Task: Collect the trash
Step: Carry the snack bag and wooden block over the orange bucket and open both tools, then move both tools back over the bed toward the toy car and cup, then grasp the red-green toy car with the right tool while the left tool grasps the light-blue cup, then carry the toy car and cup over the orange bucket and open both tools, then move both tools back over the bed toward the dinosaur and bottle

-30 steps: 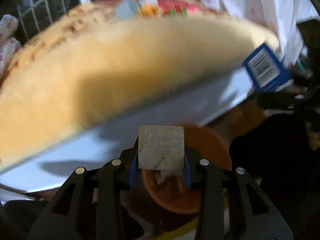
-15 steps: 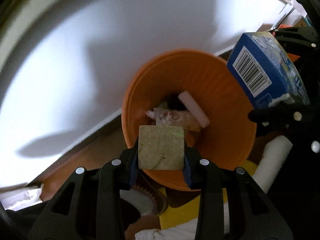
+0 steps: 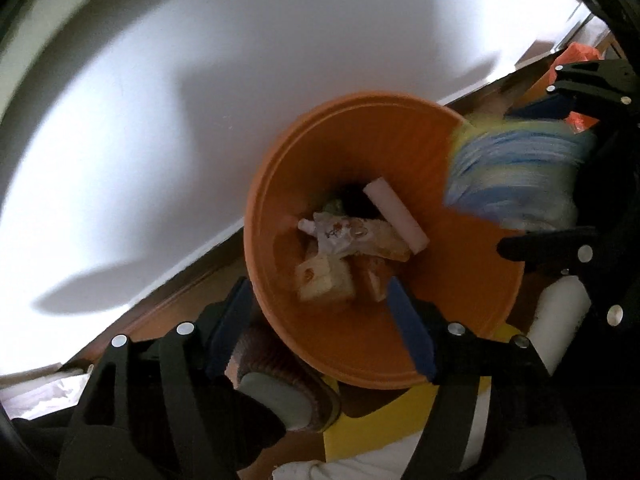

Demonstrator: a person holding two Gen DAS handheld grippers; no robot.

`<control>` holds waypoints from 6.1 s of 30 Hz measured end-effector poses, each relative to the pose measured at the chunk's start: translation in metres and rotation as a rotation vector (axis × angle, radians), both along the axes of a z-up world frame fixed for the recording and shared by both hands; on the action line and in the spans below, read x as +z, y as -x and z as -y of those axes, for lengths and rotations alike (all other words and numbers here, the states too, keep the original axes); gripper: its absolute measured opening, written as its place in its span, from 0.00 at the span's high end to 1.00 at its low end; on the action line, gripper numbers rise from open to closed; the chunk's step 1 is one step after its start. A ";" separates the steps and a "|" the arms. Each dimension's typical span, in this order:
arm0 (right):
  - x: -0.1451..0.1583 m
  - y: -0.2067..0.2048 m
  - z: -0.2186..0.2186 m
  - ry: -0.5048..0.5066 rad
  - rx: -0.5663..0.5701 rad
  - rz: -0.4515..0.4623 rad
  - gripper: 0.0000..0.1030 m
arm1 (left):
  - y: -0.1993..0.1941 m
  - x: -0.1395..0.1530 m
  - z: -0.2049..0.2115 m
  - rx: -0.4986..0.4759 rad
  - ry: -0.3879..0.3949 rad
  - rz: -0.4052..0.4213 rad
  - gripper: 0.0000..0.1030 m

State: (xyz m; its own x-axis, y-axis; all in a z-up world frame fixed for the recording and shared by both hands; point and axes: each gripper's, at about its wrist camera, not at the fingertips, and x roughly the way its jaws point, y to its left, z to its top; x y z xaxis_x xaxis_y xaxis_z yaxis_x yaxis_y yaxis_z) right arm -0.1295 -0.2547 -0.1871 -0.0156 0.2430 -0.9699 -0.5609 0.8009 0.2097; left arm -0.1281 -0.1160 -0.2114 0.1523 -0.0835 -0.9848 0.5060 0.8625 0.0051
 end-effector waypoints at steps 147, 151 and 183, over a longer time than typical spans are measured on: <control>0.025 0.005 0.005 0.027 -0.040 0.066 0.28 | 0.013 0.036 -0.028 0.137 0.077 0.014 0.89; 0.017 0.004 0.001 0.038 -0.016 0.034 0.28 | 0.013 0.030 -0.021 0.129 0.066 0.001 0.89; 0.111 0.012 0.040 -0.085 -0.104 0.132 0.11 | 0.023 0.111 -0.026 0.114 0.162 0.228 0.40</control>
